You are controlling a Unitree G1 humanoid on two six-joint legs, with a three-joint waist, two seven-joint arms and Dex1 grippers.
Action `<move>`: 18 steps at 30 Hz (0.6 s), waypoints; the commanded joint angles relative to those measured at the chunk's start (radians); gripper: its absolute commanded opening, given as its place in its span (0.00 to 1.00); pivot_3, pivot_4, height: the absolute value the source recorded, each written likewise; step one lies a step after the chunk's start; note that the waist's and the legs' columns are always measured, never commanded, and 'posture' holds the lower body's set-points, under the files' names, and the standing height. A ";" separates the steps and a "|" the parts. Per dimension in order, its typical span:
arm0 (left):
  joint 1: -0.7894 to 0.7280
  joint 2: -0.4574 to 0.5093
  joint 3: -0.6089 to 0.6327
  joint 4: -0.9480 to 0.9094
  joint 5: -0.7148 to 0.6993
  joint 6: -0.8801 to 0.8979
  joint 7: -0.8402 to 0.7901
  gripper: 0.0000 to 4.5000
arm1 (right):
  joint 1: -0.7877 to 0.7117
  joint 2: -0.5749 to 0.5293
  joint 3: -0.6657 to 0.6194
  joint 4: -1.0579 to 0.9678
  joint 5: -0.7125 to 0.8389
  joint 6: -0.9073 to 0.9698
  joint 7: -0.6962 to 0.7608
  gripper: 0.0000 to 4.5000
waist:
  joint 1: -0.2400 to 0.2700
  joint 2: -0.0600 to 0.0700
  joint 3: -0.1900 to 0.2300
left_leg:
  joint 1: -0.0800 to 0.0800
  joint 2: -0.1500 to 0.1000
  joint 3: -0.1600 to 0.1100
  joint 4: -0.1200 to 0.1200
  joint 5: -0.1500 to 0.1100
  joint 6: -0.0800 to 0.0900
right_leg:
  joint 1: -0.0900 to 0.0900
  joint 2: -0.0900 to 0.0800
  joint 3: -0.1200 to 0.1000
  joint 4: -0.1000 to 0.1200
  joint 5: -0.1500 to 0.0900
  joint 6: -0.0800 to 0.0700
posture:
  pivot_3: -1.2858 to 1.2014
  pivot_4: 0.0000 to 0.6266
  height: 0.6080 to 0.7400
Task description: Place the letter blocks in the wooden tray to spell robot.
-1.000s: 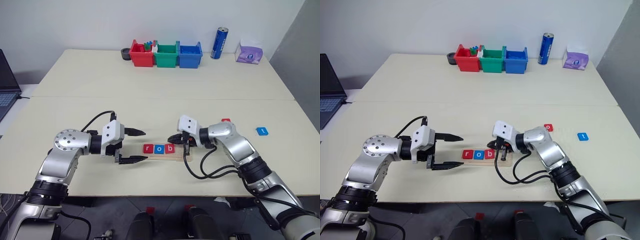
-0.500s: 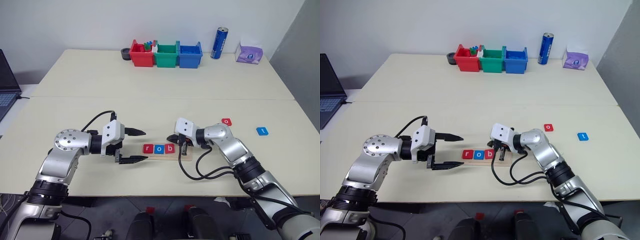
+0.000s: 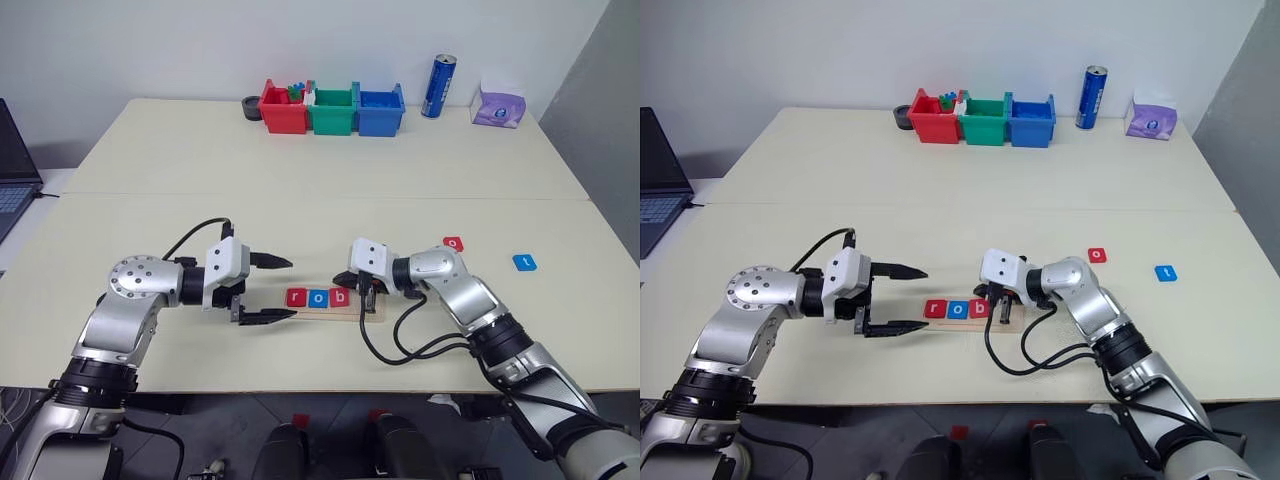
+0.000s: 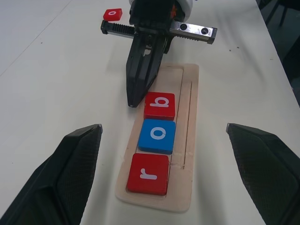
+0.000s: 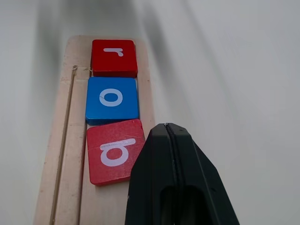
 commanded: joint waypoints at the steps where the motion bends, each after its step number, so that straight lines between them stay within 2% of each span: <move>1: -0.012 -0.003 0.004 -0.008 -0.001 -0.017 -0.001 1.00 | 0.001 -0.006 0.000 -0.047 0.009 0.006 0.018 0.00 | 0.000 0.000 0.000 | 0.000 0.000 0.000 0.000 0.000 0.000 | 0.000 0.000 0.000 0.000 0.000 0.000 | 0.52 0.24 1.00; 18: -0.007 0.000 0.006 -0.011 0.001 -0.013 0.003 1.00 | 0.015 -0.007 0.004 -0.079 0.012 0.033 0.041 0.00 | 0.000 0.000 0.000 | 0.000 0.000 0.000 0.000 0.000 0.000 | 0.000 0.000 0.000 0.000 0.000 0.000 | 0.52 0.24 1.00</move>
